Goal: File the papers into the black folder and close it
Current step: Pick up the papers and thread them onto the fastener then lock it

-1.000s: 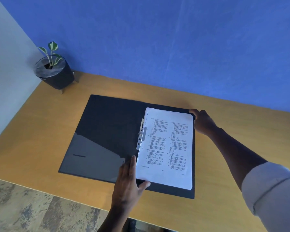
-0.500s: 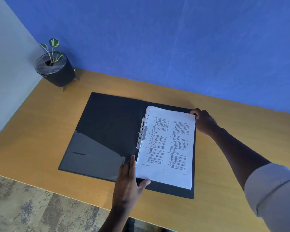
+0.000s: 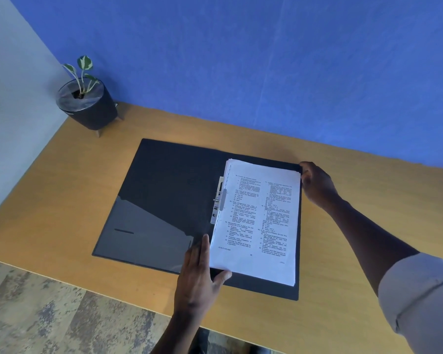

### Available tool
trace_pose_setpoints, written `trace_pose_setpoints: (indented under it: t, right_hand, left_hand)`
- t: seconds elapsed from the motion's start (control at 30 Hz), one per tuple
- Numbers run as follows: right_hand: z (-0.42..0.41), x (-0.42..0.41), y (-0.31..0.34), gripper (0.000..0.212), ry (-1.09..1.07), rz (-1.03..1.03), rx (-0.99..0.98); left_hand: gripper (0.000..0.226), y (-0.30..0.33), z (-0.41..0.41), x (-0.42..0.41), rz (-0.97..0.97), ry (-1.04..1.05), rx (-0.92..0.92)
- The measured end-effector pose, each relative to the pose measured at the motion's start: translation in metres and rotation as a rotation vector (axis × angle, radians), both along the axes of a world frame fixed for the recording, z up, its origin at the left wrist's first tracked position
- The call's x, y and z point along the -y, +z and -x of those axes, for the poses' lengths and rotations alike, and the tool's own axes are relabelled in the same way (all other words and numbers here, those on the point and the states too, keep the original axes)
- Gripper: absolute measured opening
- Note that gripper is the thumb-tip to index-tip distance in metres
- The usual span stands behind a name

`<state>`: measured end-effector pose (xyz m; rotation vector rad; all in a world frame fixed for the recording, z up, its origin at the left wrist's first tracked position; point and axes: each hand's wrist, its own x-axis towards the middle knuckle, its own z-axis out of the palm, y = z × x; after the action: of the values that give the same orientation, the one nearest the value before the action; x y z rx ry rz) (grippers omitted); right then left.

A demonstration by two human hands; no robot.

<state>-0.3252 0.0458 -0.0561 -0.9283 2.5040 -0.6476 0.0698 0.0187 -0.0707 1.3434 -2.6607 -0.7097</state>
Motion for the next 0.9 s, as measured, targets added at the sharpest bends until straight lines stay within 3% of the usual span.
trace_pose_setpoints:
  t: [0.77,0.9]
  right_hand:
    - [-0.017,-0.008,0.01,0.046,-0.087,0.072,0.071]
    - [-0.046,-0.015,0.015,0.045,-0.12,0.146,-0.018]
  left_hand:
    - [0.107,0.002,0.001,0.003,-0.021,-0.035,-0.009]
    - [0.109,0.005,-0.003,0.004,-0.028,-0.037,0.008]
